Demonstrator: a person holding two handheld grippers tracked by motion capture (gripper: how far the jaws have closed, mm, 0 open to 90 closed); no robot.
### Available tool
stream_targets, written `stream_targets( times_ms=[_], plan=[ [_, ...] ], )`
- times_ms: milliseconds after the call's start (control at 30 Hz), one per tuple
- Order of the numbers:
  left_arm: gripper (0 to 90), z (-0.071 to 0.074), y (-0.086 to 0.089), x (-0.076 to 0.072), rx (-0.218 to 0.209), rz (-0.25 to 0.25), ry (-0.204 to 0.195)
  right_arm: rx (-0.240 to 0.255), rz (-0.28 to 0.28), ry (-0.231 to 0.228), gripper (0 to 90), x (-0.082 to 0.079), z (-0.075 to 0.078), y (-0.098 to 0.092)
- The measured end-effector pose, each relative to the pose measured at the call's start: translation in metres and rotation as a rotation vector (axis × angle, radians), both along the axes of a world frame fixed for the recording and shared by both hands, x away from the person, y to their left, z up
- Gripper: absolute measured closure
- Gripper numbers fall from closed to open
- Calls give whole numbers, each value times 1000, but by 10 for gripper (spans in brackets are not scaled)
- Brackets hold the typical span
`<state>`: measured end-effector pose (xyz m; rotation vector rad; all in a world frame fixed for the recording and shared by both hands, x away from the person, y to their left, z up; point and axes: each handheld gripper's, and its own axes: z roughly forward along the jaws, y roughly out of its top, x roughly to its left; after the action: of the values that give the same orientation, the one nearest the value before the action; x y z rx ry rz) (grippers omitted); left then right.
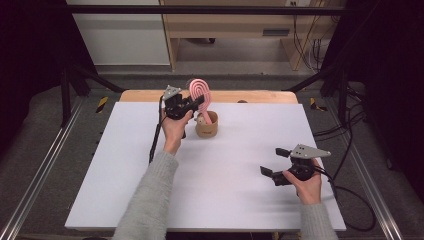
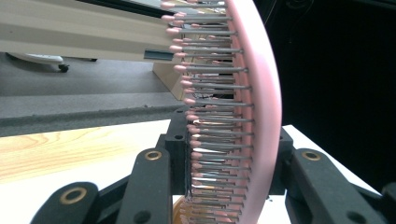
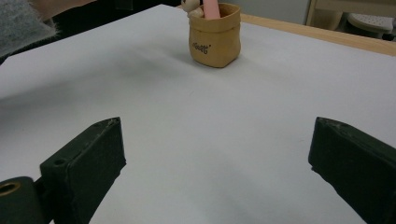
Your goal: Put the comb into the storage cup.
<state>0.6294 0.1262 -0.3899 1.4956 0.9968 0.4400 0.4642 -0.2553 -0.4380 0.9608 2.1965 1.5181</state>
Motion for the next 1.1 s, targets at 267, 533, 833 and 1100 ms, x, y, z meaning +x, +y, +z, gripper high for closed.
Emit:
stream_targets(
  times_ms=[267,533,833,1100],
  plan=[
    [626,-1,3,1,10,17,-4,-1,0,1,43,0,0,0],
    [619,-2,8,3,14,29,6,-1,1,3,43,0,0,1],
    [614,-3,11,2,25,35,-1,-1,1,2,43,0,0,0],
    [607,-5,15,1,26,47,-1,-3,2,5,43,0,-1,1]
  ],
)
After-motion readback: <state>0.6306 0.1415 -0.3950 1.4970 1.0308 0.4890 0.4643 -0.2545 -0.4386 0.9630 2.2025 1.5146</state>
